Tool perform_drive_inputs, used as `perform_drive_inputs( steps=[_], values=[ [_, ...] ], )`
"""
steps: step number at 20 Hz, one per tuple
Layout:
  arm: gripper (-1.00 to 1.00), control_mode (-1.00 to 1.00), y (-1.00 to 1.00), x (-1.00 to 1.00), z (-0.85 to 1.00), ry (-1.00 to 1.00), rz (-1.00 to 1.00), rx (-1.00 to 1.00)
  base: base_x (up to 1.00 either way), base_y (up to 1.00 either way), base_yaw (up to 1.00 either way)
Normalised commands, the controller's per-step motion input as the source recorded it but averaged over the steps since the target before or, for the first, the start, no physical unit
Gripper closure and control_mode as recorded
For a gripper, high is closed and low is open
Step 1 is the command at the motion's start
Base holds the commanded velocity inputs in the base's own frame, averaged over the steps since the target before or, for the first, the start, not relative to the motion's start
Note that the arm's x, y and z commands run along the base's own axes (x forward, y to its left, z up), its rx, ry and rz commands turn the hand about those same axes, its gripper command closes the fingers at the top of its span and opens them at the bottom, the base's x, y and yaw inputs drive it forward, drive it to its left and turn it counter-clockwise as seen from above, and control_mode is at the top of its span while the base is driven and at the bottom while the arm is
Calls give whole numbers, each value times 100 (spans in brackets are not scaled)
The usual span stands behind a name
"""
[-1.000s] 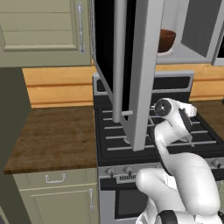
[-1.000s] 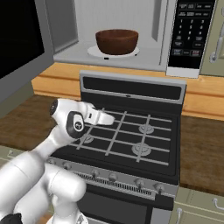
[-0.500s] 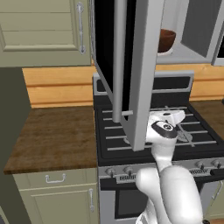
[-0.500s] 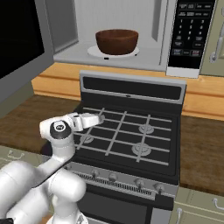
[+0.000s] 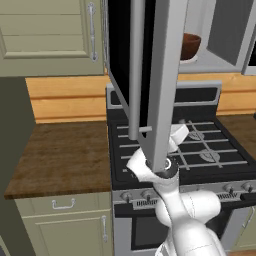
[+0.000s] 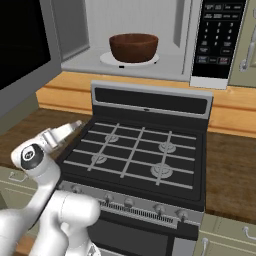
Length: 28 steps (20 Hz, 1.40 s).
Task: Pick the lemon from the sink and place it in the bowl. Then pick the bowl and place it in the microwave. Then close the microwave door and press the start button.
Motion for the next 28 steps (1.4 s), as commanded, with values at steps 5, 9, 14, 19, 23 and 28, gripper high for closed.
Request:
perform_drive_inputs(
  steps=[5,9,14,19,23,28],
  values=[
    [-100,-100,97,0,-29,0,-2,-26,0,0,0],
    [-100,-100,86,-11,4,-6,0,-20,0,0,0],
    [-100,-100,93,-16,10,-3,-1,-20,0,0,0],
    [-100,-100,95,-6,0,0,-4,-19,0,0,0],
    [-100,-100,74,-29,22,0,-9,-14,0,0,0],
    [-100,-100,20,-55,68,0,-10,-5,0,0,0]
  ],
)
